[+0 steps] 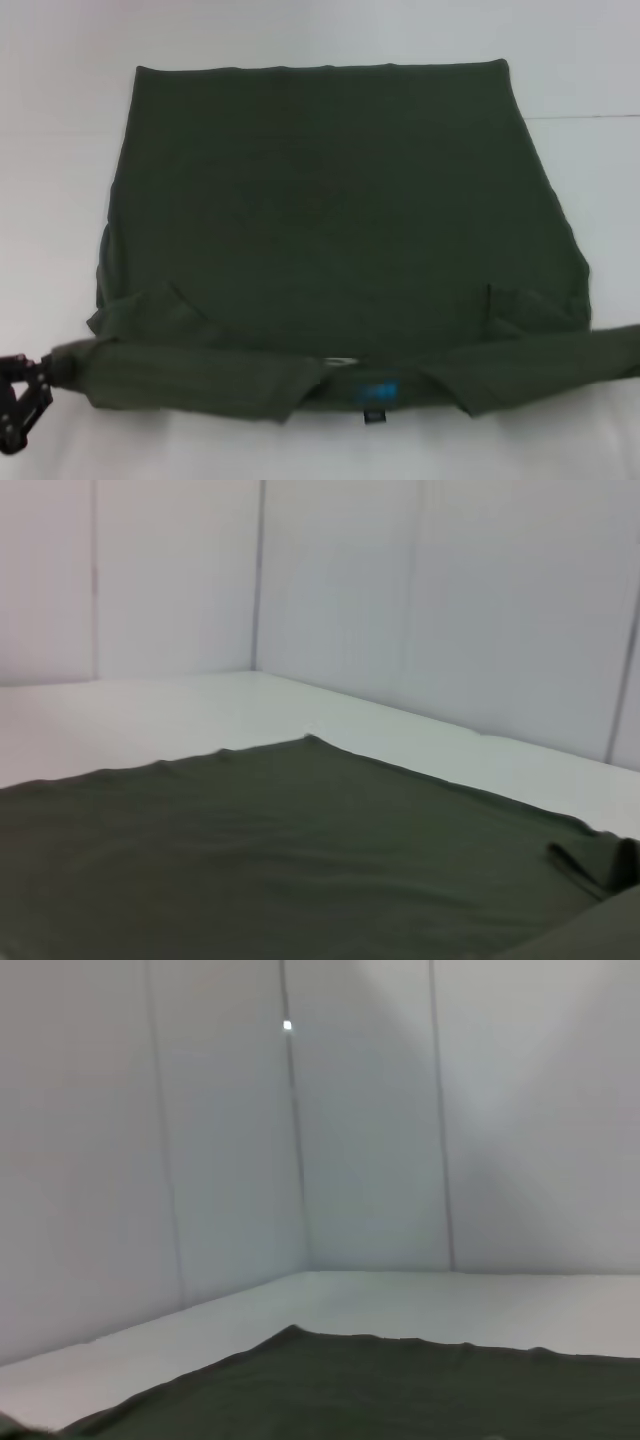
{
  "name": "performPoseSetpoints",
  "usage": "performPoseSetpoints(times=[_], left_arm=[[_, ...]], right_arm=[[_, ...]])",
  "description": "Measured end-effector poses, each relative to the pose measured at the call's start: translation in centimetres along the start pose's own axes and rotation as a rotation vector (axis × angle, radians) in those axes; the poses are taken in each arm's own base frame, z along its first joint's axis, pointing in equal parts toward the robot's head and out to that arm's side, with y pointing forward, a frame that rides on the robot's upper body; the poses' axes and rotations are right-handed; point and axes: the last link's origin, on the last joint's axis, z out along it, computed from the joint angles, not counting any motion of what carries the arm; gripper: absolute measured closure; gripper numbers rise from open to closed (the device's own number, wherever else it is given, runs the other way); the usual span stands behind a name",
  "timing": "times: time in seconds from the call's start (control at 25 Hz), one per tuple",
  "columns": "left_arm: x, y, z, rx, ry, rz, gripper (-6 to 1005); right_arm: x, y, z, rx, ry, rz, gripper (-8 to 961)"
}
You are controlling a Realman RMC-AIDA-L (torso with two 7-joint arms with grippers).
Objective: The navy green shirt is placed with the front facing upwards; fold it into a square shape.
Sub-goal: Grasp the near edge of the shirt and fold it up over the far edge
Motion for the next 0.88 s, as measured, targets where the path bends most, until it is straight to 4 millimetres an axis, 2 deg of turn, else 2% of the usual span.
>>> performPoseSetpoints(times=[0.2, 0.64, 0.88], left_arm=[[0.5, -1.5, 1.7, 0.078, 0.039, -0.036, 976], [2.0, -5.1, 8.1, 0.186, -0.007, -0.037, 976], [3.2, -6.8, 10.6, 0.257, -0.033, -0.010, 976]], right_arm=[[-0.3, -1.1, 2.3, 0.010, -0.003, 0.034, 916], [-2.0, -5.3, 8.5, 0.067, 0.036, 0.091, 917], [-2.1, -7.1, 11.3, 0.140, 0.097, 0.098, 917]])
